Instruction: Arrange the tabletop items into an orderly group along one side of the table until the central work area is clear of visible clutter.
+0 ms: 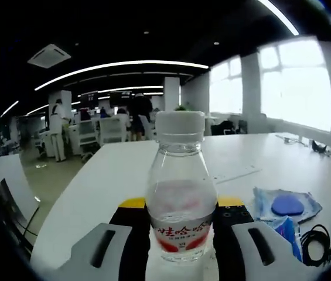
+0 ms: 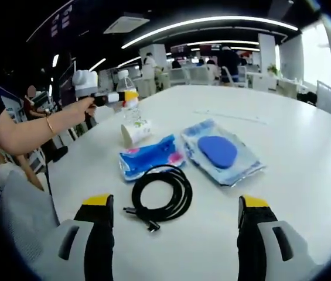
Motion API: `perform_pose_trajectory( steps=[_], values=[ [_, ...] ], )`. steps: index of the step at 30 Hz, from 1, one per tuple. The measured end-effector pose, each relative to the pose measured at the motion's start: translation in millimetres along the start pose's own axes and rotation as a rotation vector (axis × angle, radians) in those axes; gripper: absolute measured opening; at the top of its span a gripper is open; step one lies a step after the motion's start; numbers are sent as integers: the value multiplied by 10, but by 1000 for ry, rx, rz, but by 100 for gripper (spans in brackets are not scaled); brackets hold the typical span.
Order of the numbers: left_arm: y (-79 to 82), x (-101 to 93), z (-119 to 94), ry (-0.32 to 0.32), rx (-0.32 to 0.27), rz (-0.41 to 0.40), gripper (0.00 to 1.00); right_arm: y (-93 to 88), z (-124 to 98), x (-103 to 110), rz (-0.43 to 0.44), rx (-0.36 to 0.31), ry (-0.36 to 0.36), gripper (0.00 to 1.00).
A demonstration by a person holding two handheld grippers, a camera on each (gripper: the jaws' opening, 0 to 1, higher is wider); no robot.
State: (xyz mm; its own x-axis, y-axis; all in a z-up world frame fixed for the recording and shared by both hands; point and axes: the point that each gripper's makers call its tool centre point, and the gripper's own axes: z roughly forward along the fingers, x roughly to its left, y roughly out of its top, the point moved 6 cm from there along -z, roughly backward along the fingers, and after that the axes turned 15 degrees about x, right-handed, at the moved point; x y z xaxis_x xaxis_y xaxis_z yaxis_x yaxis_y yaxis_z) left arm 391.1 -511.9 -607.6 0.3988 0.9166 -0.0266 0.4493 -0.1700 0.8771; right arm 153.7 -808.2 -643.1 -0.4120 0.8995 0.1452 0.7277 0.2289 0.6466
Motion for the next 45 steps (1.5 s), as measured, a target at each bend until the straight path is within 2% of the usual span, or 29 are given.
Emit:
perform_pose_trajectory(
  steps=[9, 17, 19, 22, 33, 41, 43, 45],
  values=[
    [-70, 52, 185, 17, -2, -40, 39, 79, 13, -88, -10, -33, 0, 88],
    [-149, 91, 262, 54, 15, -19, 39, 117, -35, -140, -33, -38, -2, 91],
    [-165, 105, 269, 52, 9, -62, 39, 117, -50, -148, -40, -36, -6, 91],
    [-183, 112, 285, 51, 9, -71, 39, 110, -59, -155, -45, -32, -12, 91],
    [-190, 41, 286, 71, -7, -26, 40, 117, -51, -152, -46, -33, -18, 91],
    [-192, 49, 295, 80, -23, -41, 41, 63, -28, -139, -73, 0, -34, 91],
    [-190, 56, 297, 76, -16, -67, 42, 67, -31, -138, -69, -7, -32, 91],
    [-166, 63, 293, 84, -30, -60, 50, 68, -33, -141, -67, -9, -33, 91]
  ],
)
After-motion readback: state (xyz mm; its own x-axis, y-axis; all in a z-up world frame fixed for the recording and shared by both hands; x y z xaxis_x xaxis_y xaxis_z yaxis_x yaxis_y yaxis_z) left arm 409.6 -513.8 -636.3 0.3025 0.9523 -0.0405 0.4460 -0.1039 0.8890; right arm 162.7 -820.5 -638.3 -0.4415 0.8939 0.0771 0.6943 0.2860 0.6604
